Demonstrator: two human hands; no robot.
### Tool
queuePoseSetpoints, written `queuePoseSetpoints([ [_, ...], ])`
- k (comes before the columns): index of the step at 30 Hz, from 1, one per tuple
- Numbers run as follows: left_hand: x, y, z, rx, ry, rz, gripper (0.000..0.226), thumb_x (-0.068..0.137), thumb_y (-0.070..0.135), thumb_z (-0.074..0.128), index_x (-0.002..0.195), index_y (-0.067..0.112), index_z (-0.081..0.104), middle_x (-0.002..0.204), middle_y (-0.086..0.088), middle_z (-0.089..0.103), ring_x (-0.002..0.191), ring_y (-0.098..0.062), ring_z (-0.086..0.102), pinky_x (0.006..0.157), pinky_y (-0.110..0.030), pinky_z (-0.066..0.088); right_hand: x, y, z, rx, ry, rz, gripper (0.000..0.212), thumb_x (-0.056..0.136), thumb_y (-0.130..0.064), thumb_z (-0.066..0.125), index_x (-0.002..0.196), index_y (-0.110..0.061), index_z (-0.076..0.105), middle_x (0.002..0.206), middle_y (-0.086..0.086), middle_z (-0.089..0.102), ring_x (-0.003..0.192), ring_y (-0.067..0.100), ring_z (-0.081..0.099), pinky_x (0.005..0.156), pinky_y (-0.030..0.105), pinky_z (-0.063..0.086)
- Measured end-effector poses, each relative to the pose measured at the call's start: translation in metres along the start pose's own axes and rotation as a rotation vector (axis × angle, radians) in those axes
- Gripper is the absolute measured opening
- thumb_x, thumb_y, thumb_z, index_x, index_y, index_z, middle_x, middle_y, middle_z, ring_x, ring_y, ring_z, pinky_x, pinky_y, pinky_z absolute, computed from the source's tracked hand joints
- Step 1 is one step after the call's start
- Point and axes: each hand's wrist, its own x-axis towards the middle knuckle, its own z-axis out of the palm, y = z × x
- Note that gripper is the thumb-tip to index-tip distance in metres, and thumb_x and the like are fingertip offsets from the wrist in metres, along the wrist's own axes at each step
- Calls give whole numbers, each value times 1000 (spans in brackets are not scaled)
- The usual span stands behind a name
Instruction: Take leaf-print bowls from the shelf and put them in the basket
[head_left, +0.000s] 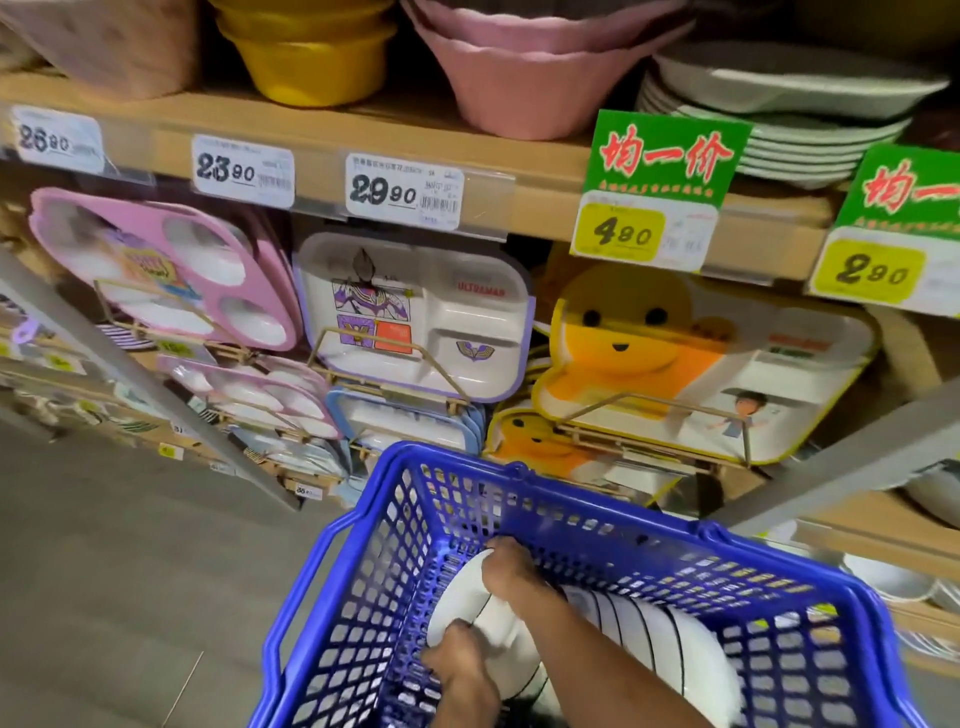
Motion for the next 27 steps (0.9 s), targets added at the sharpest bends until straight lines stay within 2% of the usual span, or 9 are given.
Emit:
queuePoseSetpoints([
  [6, -21, 21, -7, -291, 89, 137, 52, 89, -12, 33, 140, -2, 30, 135, -32, 48, 113, -47, 55, 88, -60, 49, -31, -12, -18, 60, 38, 24, 42, 99, -7, 40, 140, -7, 45, 145, 14, 46, 132, 29, 46, 102, 31, 41],
  [9, -52, 32, -21, -293, 56, 232, 50, 86, -14, 32, 135, -5, 33, 128, -34, 51, 93, -38, 56, 63, -45, 50, -65, -18, -36, 191, 30, -19, 42, 95, -8, 41, 136, -7, 49, 140, 15, 50, 128, 30, 49, 102, 31, 41],
  [10, -62, 36, -26, -246, 62, 258, 49, 86, -13, 33, 134, -5, 35, 125, -32, 53, 94, -40, 58, 65, -48, 52, -79, -20, -43, 228, 31, -35, 42, 93, -7, 43, 134, -7, 52, 137, 15, 54, 124, 30, 52, 100, 32, 44],
  [12, -82, 43, -37, -153, 80, 303, 54, 86, -12, 34, 139, -4, 36, 130, -32, 52, 109, -50, 57, 83, -59, 50, -104, -24, -54, 271, 31, -82, 41, 90, -8, 47, 130, -8, 56, 131, 13, 58, 119, 29, 56, 96, 32, 47],
  [14, -105, 53, -47, -90, 73, 379, 53, 87, -14, 34, 140, -7, 39, 134, -32, 50, 117, -50, 52, 92, -56, 47, -131, -29, -70, 340, 42, -127, 40, 87, -10, 51, 125, -13, 59, 125, 8, 62, 111, 24, 60, 90, 29, 49],
  [17, -145, 76, -58, -86, 26, 498, 53, 80, -11, 36, 132, -6, 49, 122, -28, 59, 107, -45, 58, 88, -52, 51, -166, -36, -93, 424, 57, -205, 32, 85, -13, 53, 116, -17, 60, 113, 4, 62, 98, 19, 59, 78, 28, 46],
  [21, -198, 106, -72, -47, -82, 677, 52, 82, -6, 34, 131, -1, 51, 124, -26, 59, 106, -42, 58, 92, -53, 51, -216, -47, -127, 595, 66, -323, 42, 80, -21, 51, 121, -14, 60, 124, 10, 60, 106, 25, 57, 80, 32, 43],
  [24, -245, 127, -81, 11, -169, 799, 50, 80, -3, 33, 124, 5, 56, 119, -23, 63, 107, -42, 59, 94, -57, 50, -252, -58, -150, 857, 111, -380, 29, 71, -20, 52, 96, -22, 66, 103, 7, 66, 86, 17, 59, 68, 28, 44],
  [27, -288, 140, -86, 42, -286, 937, 55, 78, -1, 33, 128, 9, 55, 119, -18, 64, 109, -39, 60, 95, -56, 50, -279, -70, -163, 1081, 140, -463, 41, 80, -12, 48, 118, -20, 61, 120, 11, 62, 106, 29, 59, 80, 37, 49],
])
